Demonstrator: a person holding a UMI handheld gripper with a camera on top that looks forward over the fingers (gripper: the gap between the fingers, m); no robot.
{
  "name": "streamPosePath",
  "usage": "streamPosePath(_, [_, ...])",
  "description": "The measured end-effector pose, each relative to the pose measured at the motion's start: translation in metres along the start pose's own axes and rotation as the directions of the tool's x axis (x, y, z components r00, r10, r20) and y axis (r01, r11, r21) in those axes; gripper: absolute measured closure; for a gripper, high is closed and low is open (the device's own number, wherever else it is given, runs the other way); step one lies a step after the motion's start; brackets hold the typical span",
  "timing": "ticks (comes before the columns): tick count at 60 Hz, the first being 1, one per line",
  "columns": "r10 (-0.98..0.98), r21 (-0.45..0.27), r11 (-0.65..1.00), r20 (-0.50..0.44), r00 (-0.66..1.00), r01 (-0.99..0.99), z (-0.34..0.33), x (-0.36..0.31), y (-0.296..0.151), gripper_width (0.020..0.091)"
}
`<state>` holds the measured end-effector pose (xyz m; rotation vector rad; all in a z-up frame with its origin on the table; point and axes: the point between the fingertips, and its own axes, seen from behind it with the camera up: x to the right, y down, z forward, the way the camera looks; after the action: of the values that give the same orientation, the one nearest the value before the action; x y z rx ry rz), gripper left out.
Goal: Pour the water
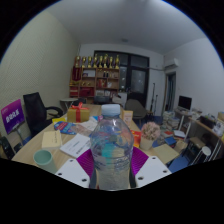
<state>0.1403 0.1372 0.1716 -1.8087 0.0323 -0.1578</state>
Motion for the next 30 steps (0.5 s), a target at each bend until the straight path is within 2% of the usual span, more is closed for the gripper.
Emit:
streamPosePath(4, [0.026, -0.012, 1.000, 0.018, 1.000, -0.026, 0.011, 0.012, 0.020, 0.0636])
streamPosePath(7, [0.038, 0.010, 0.999, 0.041, 0.998, -0.039, 0.019, 0.013, 0.036, 0.0635])
streamPosePath(10, [0.062, 0.028, 0.998, 0.074, 0.995, -0.065, 0.022, 0.016, 0.040, 0.0603])
streamPosePath(16, [0.127, 0.043, 0.990, 0.145, 0.981, -0.135, 0.031, 0.000, 0.044, 0.0589])
streamPosePath(22, [0.114, -0.009, 0.993, 0.143, 0.983, -0.114, 0.042, -0.005, 0.079, 0.0571])
streamPosePath(24, [0.111, 0.066, 0.990, 0.149, 0.983, -0.122, 0.038, -0.002, 0.070, 0.0551])
streamPosePath(30, [0.131, 0.077, 0.987, 0.144, 0.981, -0.143, 0.040, 0.000, 0.072, 0.0572])
